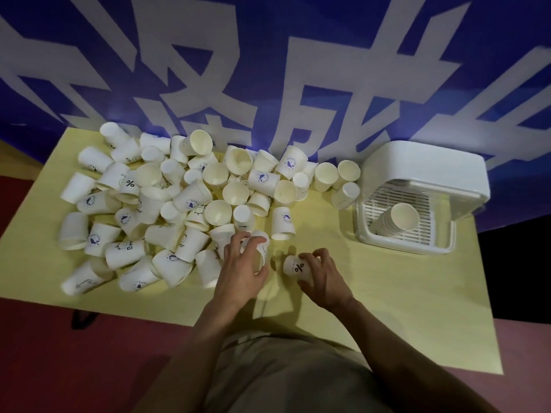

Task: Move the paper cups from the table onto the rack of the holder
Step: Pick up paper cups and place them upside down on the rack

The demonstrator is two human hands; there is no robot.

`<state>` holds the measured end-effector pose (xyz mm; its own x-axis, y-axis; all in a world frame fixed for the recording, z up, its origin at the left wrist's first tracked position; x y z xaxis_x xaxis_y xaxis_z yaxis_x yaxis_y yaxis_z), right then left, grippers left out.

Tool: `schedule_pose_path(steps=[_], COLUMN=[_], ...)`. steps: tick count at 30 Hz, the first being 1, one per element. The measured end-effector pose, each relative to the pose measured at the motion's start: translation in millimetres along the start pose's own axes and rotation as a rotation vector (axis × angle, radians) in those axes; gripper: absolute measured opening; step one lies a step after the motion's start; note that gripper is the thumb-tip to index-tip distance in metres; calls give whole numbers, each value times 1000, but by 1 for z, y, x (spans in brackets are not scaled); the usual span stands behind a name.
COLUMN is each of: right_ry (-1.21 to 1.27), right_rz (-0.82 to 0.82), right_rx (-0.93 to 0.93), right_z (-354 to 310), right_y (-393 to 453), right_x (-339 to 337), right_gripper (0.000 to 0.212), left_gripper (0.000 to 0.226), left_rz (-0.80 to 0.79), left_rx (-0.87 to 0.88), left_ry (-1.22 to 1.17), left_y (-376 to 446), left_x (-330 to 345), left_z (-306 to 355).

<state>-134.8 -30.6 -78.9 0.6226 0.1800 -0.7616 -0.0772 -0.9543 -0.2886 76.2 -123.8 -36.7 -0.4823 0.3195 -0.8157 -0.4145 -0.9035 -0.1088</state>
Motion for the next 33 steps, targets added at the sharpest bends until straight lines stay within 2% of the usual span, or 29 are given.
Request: schedule_pose_path(steps=[8, 12, 16, 20, 29, 33], right_ry=[-59, 103, 185, 236, 296, 328], right_rz=[166, 268, 362, 420, 510, 508], right_rx=[-118, -82, -85, -101, -37, -25], right_z=[39, 67, 95, 128, 207, 223], right_y=[-39, -59, -79, -98, -120, -118], right_x=[-69, -111, -147, -177, -228, -229], right_gripper=[53, 57, 61, 62, 70, 68], left_gripper=[66, 61, 66, 61, 73, 69], left_rz=[-8, 71, 112, 146, 119, 74], left_rx=[39, 139, 150, 246, 226, 255], left_ry=[-37, -81, -136, -116, -5, 96], left_y=[-3, 0, 16, 39, 68, 76], left_x=[39, 54, 66, 81, 116, 123], left_z=[85, 142, 207, 260, 308, 314])
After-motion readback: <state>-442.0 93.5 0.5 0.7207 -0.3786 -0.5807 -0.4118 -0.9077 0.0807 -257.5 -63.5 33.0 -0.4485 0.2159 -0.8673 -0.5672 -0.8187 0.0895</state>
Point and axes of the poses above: each hand's wrist, its own y-axis towards the middle knuckle, its own x-axis out of the palm, z = x × y, the point moved 2 cm from there along y, towards the middle knuckle, and after that the axes turned 5 degrees about y, right-handed, at the moved point
